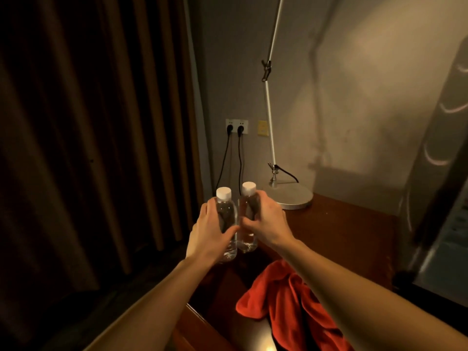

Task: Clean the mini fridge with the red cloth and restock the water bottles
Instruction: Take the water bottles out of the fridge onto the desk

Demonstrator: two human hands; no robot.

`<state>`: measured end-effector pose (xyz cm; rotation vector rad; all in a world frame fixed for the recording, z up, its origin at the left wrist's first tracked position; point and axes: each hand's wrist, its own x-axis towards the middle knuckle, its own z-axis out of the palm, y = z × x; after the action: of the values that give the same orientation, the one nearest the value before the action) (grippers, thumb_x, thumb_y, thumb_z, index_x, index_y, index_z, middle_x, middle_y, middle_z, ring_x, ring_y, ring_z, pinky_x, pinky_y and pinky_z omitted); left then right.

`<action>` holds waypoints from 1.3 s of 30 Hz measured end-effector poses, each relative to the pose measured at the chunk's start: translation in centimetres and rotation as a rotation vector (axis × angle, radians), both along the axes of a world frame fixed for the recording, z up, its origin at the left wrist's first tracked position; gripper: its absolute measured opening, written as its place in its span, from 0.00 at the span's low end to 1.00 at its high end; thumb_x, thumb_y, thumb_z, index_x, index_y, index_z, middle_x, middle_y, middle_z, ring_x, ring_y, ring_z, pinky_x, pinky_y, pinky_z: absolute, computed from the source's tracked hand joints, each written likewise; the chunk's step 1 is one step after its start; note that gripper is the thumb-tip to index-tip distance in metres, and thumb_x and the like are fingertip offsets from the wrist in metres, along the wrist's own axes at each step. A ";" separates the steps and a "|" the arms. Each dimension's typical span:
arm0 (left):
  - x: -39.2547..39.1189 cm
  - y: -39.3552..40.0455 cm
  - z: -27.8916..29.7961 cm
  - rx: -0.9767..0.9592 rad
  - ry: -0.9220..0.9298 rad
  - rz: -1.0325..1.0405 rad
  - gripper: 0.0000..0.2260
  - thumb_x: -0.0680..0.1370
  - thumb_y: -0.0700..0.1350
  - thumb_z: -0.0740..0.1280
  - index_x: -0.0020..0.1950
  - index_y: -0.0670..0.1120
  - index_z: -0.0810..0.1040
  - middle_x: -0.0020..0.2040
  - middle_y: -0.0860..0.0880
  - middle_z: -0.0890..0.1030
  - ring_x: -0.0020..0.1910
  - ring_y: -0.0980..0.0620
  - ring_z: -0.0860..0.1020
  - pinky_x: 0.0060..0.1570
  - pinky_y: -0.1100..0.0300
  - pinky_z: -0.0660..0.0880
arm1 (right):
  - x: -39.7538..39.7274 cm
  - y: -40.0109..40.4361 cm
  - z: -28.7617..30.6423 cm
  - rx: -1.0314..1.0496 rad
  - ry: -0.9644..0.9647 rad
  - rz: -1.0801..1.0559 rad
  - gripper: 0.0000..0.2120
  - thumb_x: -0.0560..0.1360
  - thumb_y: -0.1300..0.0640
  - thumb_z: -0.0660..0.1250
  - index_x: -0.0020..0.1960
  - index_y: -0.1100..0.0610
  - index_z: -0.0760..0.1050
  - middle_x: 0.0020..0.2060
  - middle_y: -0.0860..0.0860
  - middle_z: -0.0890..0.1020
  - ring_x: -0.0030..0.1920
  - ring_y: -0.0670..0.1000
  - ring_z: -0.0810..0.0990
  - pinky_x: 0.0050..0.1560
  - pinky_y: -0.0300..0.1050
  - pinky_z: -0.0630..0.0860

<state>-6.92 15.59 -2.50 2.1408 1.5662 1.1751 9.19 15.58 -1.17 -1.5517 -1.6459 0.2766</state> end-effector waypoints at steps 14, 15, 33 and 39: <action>1.2 0.3 -0.5 -0.108 0.024 0.014 0.44 0.71 0.54 0.75 0.79 0.49 0.52 0.74 0.47 0.66 0.69 0.44 0.71 0.63 0.47 0.73 | 2.0 -0.5 0.7 -0.075 0.000 -0.021 0.35 0.67 0.46 0.74 0.70 0.45 0.64 0.62 0.48 0.77 0.64 0.52 0.74 0.64 0.56 0.73; 1.0 -0.2 -0.6 -0.134 0.049 0.033 0.45 0.72 0.54 0.75 0.79 0.47 0.51 0.75 0.45 0.65 0.70 0.43 0.70 0.63 0.47 0.72 | 2.4 -1.0 0.8 -0.081 -0.008 -0.022 0.34 0.67 0.46 0.74 0.69 0.45 0.64 0.62 0.48 0.77 0.64 0.52 0.74 0.63 0.54 0.73; 16.3 -14.6 0.6 0.036 0.330 -0.288 0.29 0.77 0.60 0.64 0.75 0.48 0.65 0.72 0.50 0.70 0.70 0.50 0.69 0.66 0.52 0.70 | 18.8 -24.1 0.4 -0.092 -0.474 -0.348 0.28 0.77 0.46 0.65 0.74 0.49 0.63 0.70 0.47 0.71 0.69 0.51 0.70 0.61 0.49 0.72; 25.9 -19.8 1.8 0.166 0.389 -0.518 0.25 0.78 0.63 0.60 0.70 0.50 0.70 0.68 0.53 0.73 0.67 0.52 0.72 0.61 0.55 0.72 | 26.7 -31.3 1.7 -0.077 -0.410 -0.592 0.17 0.77 0.50 0.65 0.64 0.53 0.72 0.57 0.51 0.78 0.57 0.54 0.78 0.50 0.48 0.75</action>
<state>19.03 -4.26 -0.72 2.7800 0.9424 0.7701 35.87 -15.70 0.55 -2.1748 -1.3874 -0.3168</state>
